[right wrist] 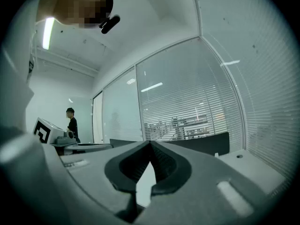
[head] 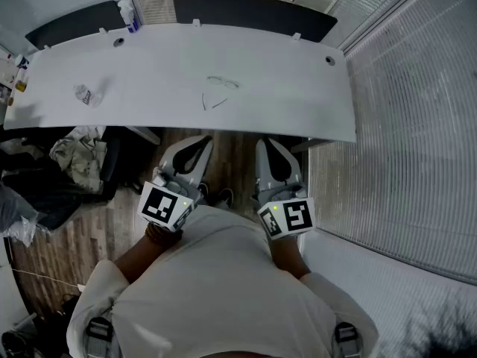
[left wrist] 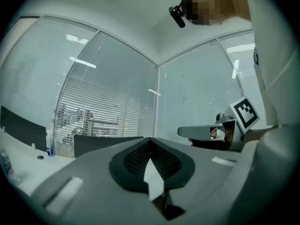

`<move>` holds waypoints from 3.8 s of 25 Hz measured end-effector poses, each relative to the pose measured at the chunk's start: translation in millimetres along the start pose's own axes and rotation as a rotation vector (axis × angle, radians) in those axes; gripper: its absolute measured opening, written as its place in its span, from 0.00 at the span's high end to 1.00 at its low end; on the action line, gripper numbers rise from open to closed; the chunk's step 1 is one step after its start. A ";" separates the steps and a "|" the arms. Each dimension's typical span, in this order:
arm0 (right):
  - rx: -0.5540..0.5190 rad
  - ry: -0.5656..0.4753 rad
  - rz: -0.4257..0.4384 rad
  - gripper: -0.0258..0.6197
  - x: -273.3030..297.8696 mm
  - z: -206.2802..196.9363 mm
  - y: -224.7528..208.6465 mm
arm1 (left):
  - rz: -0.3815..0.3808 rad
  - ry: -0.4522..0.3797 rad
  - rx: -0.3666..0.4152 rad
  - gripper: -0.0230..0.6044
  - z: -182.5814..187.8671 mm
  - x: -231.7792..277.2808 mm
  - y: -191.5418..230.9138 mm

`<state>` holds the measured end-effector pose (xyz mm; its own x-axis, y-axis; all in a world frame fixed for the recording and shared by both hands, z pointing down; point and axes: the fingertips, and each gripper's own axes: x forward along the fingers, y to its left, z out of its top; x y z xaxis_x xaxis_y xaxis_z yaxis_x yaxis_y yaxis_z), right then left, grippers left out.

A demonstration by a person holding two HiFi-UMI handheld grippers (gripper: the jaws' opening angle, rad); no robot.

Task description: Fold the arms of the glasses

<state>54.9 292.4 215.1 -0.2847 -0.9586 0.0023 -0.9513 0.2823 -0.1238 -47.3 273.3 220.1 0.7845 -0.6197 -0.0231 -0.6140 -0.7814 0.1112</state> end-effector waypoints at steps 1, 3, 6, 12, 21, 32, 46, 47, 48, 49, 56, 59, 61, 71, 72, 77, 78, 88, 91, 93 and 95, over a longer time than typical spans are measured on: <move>0.000 0.000 0.000 0.96 0.1 0.7 1.2 | 0.001 0.001 -0.002 0.96 -0.4 -0.3 0.2; -0.001 -0.001 0.001 0.96 0.2 2.1 3.3 | 0.002 0.001 -0.006 0.96 -0.3 -0.8 0.5; 0.004 -0.002 0.003 0.96 0.6 4.5 3.1 | 0.001 -0.001 -0.013 0.96 2.0 0.2 0.0; 0.036 -0.020 0.016 0.96 -2.6 7.3 -7.1 | -0.001 0.011 -0.002 0.96 -3.1 9.6 -7.2; 0.062 -0.011 0.007 0.96 -17.2 -3.8 -39.8 | 0.056 0.025 0.031 0.96 -13.8 24.7 -9.8; 0.074 0.027 0.038 0.96 33.8 -16.2 -55.3 | 0.114 0.052 0.011 0.96 -24.4 47.1 39.8; -0.005 0.068 0.070 0.96 240.4 -7.7 -93.0 | 0.000 0.056 0.009 0.96 -16.4 164.5 181.3; -0.002 0.067 0.062 0.96 247.0 -6.6 -96.9 | -0.012 0.059 0.013 0.96 -14.0 172.1 185.5; 0.001 0.069 0.057 0.96 252.7 -6.3 -101.0 | -0.019 0.064 0.015 0.96 -12.6 179.7 190.0; 0.004 0.071 0.054 0.96 257.6 -6.4 -105.1 | -0.022 0.067 0.017 0.96 -11.7 187.2 194.4; 0.007 0.116 0.082 0.96 280.9 -10.7 -133.0 | -0.004 0.103 -0.005 0.96 -15.9 224.8 210.5; 0.015 0.152 0.091 0.96 289.5 -20.1 -139.7 | 0.027 0.133 -0.028 0.96 -27.7 226.5 219.0; 0.034 0.197 0.097 0.96 288.3 -33.8 -138.8 | 0.049 0.157 -0.054 0.96 -44.1 220.2 223.3; 0.014 0.423 0.183 0.96 272.2 -128.3 -137.8 | 0.077 0.332 -0.117 0.96 -137.9 200.2 227.0; -0.022 0.431 0.206 0.96 273.7 -135.2 -136.4 | 0.079 0.335 -0.117 0.96 -143.7 199.5 228.0; -0.160 0.503 0.337 0.85 291.8 -183.3 -138.6 | 0.105 0.373 -0.120 0.87 -178.4 199.9 242.4; -0.195 0.537 0.357 0.85 295.1 -195.9 -140.9 | 0.105 0.391 -0.120 0.85 -187.9 200.6 244.9; -0.350 0.822 0.520 0.77 316.1 -326.2 -150.6 | 0.083 0.602 -0.298 0.75 -287.6 207.1 265.9; -0.378 0.884 0.578 0.77 316.5 -355.3 -147.7 | 0.083 0.629 -0.317 0.74 -308.2 204.6 269.5; -0.398 0.915 0.607 0.77 316.3 -369.9 -145.9 | 0.080 0.644 -0.340 0.74 -321.4 200.9 269.3; -0.422 0.944 0.621 0.76 317.9 -382.2 -147.9 | 0.085 0.656 -0.357 0.73 -332.0 197.0 269.3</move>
<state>60.0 -39.8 613.4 -0.5143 -0.2992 0.8037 -0.5347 0.8446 -0.0277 -29.2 -35.0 575.4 0.6950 -0.4187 0.5845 -0.6968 -0.5925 0.4042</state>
